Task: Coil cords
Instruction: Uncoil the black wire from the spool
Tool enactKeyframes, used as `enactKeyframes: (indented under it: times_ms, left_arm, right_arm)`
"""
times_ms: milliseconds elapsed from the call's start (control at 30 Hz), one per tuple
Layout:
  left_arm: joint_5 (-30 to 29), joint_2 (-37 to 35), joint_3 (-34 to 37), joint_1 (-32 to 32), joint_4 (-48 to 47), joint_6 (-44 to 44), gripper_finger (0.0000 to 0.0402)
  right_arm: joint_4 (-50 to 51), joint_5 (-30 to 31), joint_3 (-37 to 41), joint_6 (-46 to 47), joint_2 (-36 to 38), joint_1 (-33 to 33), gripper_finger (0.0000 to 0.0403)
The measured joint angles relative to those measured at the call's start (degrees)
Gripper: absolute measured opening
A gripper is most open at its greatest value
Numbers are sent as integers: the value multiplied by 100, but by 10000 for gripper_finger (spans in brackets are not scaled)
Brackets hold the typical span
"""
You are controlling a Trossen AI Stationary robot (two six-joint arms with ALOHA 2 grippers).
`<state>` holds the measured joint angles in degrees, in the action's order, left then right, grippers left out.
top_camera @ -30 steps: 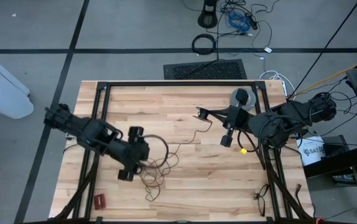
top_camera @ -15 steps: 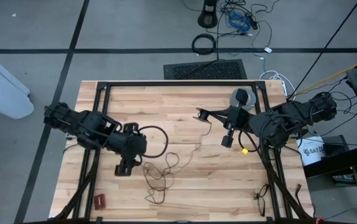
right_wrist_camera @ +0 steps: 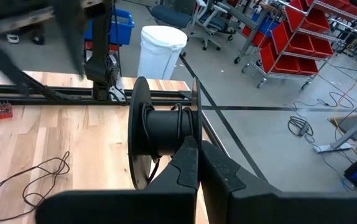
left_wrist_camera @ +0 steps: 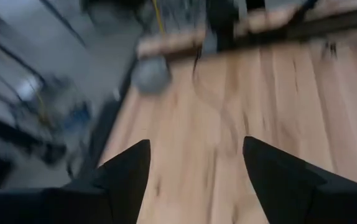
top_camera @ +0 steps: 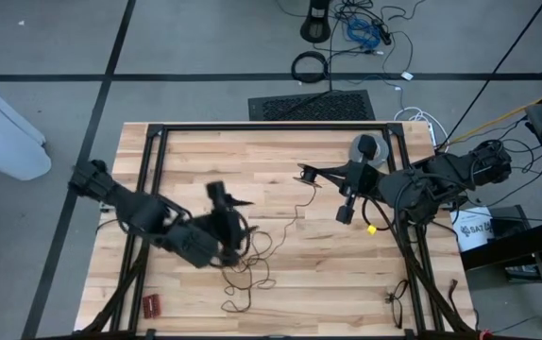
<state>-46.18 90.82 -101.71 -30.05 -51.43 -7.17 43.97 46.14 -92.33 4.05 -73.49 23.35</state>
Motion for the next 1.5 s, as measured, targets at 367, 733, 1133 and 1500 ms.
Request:
enactKeyframes:
  times_ms: [367, 733, 1133, 1500]
  left_arm:
    - [-1320, 1013, 1714, 24, 5656, 3812, 259]
    - [-1832, 1977, 1741, 454, 7756, 4498, 246]
    - [-2052, 2182, 1739, 452, 8967, 5122, 157]
    - [-2272, 2182, 1739, 442, 9009, 5204, 113]
  right_arm:
    - [17, -2, 0, 32, 0, 10, 0]
    - [123, -5, 0, 138, 0, 79, 0]
    - [152, -10, 0, 173, 0, 109, 0]
    - [158, -14, -1, 173, 0, 111, 0]
